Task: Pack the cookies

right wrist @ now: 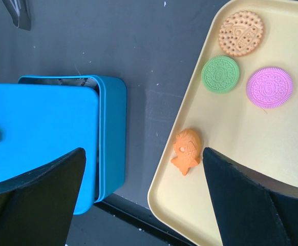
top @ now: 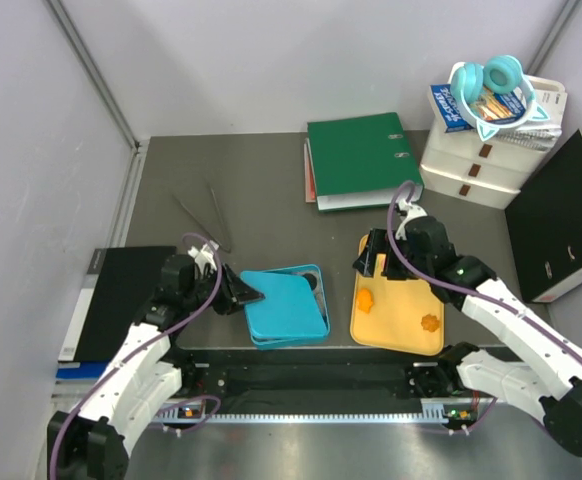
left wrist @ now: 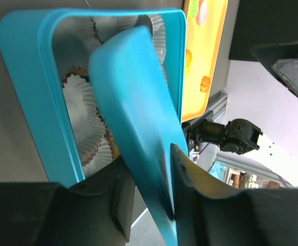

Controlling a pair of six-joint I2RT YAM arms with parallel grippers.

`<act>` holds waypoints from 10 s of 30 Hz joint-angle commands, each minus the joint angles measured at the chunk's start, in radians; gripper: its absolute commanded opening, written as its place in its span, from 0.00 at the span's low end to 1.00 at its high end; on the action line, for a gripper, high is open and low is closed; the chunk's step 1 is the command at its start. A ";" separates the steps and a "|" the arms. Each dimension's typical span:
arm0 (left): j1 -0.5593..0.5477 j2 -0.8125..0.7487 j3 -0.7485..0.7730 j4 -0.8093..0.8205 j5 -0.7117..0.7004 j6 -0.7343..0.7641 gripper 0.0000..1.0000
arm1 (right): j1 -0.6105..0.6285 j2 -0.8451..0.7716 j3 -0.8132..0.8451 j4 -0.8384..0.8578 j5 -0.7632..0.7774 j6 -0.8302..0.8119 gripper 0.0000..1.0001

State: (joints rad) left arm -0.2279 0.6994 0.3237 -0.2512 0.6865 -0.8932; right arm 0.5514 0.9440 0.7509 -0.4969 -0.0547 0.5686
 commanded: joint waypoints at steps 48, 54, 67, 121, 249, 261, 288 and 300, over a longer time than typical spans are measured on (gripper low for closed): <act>0.009 0.175 0.534 -0.705 -0.297 0.343 0.54 | 0.066 0.067 -0.009 0.182 -0.290 -0.070 0.85; 0.001 0.172 0.506 -0.689 -0.338 0.301 0.46 | 0.168 0.136 0.070 0.195 -0.302 -0.099 0.49; 0.002 0.164 0.514 -0.740 -0.531 0.223 0.22 | 0.262 0.266 0.128 0.233 -0.434 -0.110 0.00; 0.001 0.201 0.524 -0.639 -0.426 0.227 0.20 | 0.277 0.644 0.291 0.255 -0.370 -0.056 0.00; -0.008 0.216 0.367 -0.574 -0.340 0.198 0.21 | 0.426 0.794 0.404 0.101 -0.441 -0.179 0.01; -0.008 0.215 0.353 -0.570 -0.332 0.195 0.21 | 0.351 0.770 0.406 0.057 -0.346 -0.179 0.02; -0.011 0.164 0.462 -0.548 -0.429 0.128 0.21 | 0.326 0.648 0.364 0.060 -0.323 -0.177 0.03; -0.028 0.221 0.312 -0.351 -0.205 0.042 0.22 | 0.328 0.654 0.377 0.063 -0.344 -0.182 0.11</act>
State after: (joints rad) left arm -0.2390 0.8555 0.7185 -0.7341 0.3302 -0.8024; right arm 0.8852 1.6371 1.0988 -0.4572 -0.3756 0.3996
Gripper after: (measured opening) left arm 0.222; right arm 0.084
